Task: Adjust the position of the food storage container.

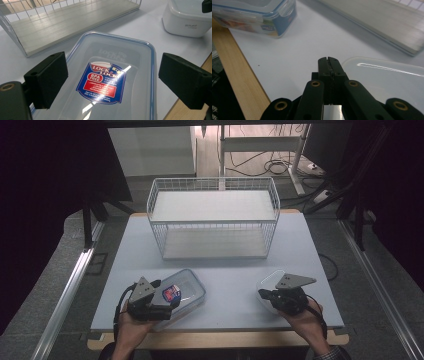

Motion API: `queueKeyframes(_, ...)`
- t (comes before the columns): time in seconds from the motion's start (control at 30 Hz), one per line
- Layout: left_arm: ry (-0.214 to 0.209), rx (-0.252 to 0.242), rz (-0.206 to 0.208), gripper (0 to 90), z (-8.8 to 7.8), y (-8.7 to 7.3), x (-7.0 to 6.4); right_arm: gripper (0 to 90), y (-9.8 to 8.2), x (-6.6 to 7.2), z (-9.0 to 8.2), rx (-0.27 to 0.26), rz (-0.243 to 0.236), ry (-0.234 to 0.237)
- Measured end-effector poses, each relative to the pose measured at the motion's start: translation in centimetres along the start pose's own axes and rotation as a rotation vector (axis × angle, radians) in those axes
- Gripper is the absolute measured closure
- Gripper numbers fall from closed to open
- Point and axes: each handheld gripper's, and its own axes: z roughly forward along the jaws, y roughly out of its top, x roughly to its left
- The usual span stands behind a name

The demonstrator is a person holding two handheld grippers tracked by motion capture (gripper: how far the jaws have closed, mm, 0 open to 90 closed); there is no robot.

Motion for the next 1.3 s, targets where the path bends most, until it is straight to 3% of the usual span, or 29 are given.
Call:
queueKeyframes(0.3, 0.005, 0.005, 0.004, 10.0, 0.1, 0.0, 0.0, 89.5, 0.2, -0.1, 2.0, 0.073, -0.015, -0.027)
queueKeyframes(0.47, 0.006, 0.008, 0.002, 10.1, 0.1, 0.0, 0.0, 89.6, 0.2, -0.8, 2.3, 0.070, 0.009, -0.017)
queueKeyframes(0.6, 0.006, 0.013, 0.005, 10.1, 0.2, -0.1, 0.0, 89.6, 0.5, -1.2, 2.9, 0.088, 0.002, -0.049)
queueKeyframes(0.77, 0.008, 0.009, 0.002, 10.3, 0.1, 0.0, 0.0, 89.6, 1.1, -3.2, 3.6, 0.101, 0.031, -0.109)
queueKeyframes(1.0, 0.003, 0.014, -0.002, 12.4, 0.1, -0.1, 0.2, 89.6, 1.2, -5.4, 3.7, 0.099, 0.070, -0.153)
queueKeyframes(1.3, -0.004, 0.017, -0.010, 15.2, 0.1, -0.2, 0.4, 89.6, 0.6, -8.4, 2.8, 0.094, 0.141, -0.226)
